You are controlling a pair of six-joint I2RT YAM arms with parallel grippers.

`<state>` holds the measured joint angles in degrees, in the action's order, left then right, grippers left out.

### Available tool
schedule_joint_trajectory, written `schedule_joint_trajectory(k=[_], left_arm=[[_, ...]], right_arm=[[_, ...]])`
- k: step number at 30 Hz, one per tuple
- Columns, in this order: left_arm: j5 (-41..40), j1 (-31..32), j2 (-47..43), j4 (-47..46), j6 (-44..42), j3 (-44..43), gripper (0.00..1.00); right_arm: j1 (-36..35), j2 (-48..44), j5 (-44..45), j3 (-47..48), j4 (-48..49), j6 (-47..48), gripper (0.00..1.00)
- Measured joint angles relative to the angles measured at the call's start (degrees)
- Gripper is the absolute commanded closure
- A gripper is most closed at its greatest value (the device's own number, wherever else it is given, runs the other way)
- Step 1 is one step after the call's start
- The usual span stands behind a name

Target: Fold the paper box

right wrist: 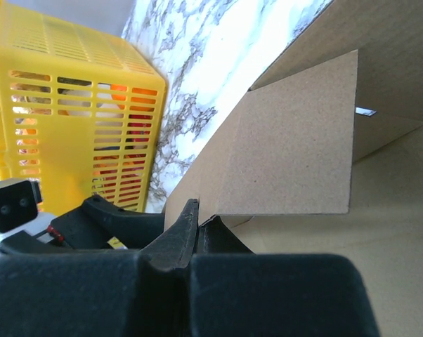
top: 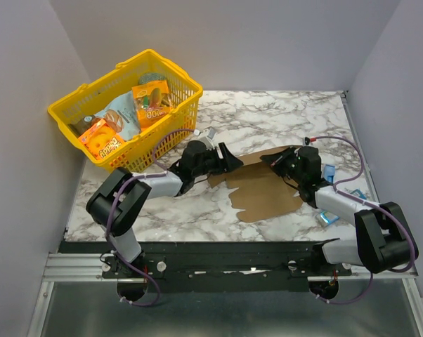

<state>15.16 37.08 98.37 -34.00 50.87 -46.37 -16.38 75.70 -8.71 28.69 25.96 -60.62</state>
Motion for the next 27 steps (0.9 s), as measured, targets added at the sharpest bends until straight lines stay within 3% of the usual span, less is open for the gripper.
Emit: schedule_joint_trajectory(k=[6, 12, 17, 27], left_arm=[[-0.79, 0.17, -5.75, 1.62, -3.15, 3.56, 0.26], [-2.43, 0.96, -8.59, 4.63, -5.25, 8.50, 0.34], [-2.47, 1.49, -7.96, 6.29, -5.25, 10.40, 0.43], [0.00, 1.70, 0.63, 2.75, -2.69, 9.62, 0.46]], right_arm=[[0.00, -0.20, 0.44, -0.04, -0.04, -0.42, 1.00], [0.00, -0.74, 0.74, -0.04, -0.35, -0.39, 1.00], [0.00, -1.03, 0.98, -0.07, -0.42, -0.39, 1.00], [0.00, -1.73, 1.90, -0.59, -0.55, -0.39, 0.99]])
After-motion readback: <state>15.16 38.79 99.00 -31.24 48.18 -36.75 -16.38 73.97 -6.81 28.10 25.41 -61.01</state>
